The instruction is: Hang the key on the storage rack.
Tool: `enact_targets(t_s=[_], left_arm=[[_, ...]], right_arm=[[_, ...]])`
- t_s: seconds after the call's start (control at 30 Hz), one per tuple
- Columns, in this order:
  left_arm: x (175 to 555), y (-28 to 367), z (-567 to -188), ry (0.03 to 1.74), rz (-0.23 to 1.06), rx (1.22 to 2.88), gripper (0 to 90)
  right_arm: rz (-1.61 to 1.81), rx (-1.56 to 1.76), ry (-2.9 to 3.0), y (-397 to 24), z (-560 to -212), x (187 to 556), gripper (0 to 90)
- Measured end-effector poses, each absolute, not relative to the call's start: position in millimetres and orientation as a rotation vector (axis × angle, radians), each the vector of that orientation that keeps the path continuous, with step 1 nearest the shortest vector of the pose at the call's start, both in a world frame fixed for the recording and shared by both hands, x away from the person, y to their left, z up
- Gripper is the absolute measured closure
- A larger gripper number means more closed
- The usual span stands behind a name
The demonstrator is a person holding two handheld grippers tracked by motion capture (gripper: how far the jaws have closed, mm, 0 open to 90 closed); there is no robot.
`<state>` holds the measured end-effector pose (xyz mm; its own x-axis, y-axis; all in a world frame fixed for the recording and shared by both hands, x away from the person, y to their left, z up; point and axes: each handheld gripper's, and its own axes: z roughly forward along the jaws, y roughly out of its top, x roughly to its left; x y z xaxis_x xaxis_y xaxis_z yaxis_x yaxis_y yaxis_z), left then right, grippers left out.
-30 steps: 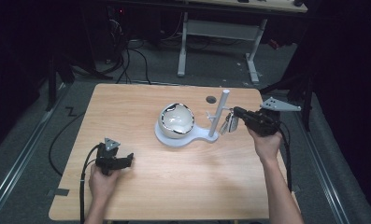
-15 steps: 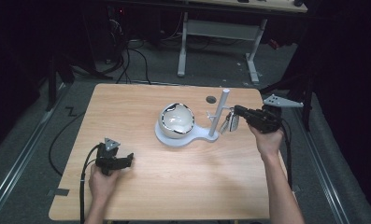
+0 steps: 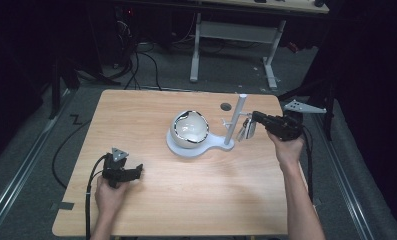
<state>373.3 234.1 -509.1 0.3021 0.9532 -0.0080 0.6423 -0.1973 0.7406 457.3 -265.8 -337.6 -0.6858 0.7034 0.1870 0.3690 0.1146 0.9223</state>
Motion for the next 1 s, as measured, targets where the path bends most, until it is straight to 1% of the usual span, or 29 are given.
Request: enact_targets(t_s=[0.23,0.5,0.53,0.67,1.0], left_arm=[[373,234,-509,1.417,0.618,1.928,18.6],[373,234,-509,1.417,0.618,1.927,18.5],[373,234,-509,1.417,0.619,1.928,18.5],[373,234,-509,1.417,0.619,1.929,18.5],[373,234,-509,1.417,0.618,1.927,18.5]], right_arm=[[1.602,1.076,2.088,-269,-339,460,85.7],[1.616,1.089,2.088,-270,-342,464,86.5],[1.607,1.094,2.087,-270,-343,464,88.6],[1.574,1.090,2.099,-265,-347,465,89.5],[1.518,1.087,2.087,-259,-352,462,89.3]])
